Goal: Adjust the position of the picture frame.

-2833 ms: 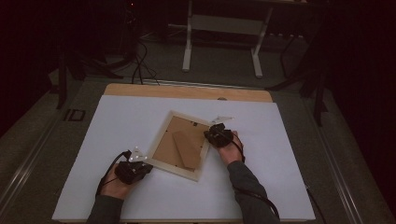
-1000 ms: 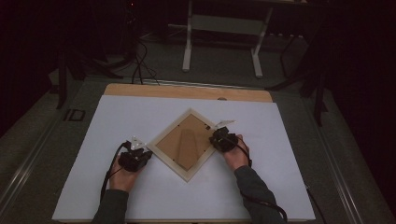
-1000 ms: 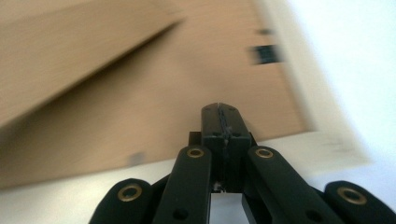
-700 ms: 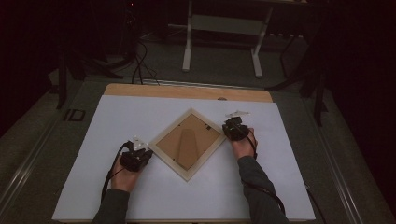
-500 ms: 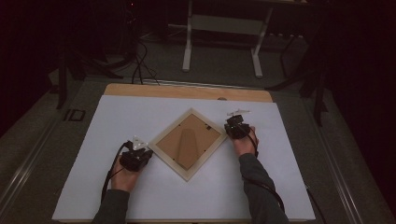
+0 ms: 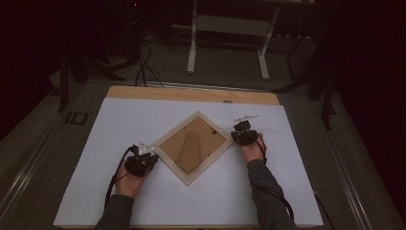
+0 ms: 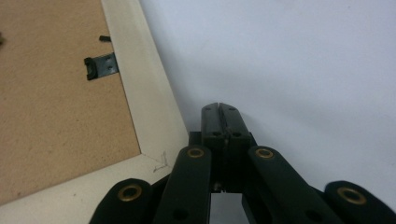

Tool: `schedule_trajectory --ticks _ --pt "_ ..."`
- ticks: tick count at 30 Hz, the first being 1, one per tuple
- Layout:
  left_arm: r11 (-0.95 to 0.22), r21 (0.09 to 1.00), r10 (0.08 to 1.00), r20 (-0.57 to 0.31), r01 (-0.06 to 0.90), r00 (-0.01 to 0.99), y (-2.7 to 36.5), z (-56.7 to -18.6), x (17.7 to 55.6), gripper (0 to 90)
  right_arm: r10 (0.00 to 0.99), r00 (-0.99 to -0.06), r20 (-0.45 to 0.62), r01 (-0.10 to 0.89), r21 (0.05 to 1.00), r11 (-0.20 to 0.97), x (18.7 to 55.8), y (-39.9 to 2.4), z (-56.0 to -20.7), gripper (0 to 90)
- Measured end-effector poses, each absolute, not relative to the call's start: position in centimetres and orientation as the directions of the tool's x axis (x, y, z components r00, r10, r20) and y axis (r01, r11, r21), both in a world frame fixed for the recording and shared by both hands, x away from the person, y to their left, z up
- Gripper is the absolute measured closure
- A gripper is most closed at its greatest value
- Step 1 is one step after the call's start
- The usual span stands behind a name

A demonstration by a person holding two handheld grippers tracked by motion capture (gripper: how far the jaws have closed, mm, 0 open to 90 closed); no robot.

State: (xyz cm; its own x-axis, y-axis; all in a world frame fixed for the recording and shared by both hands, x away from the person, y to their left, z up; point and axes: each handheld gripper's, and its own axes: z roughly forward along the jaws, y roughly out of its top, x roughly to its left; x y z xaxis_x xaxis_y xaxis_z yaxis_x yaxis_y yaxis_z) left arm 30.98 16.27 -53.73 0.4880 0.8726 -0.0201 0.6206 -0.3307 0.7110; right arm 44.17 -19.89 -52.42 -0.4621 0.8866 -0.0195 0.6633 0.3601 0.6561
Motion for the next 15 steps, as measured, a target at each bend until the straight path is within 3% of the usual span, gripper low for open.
schedule_trajectory --ticks 15 --pt "-0.331 0.71 0.866 -0.032 0.621 0.499 15.7 -53.7 30.9 90.0 0.856 -0.517 -0.013 0.647 0.649 0.401 42.0 -20.2 -52.4 90.0"
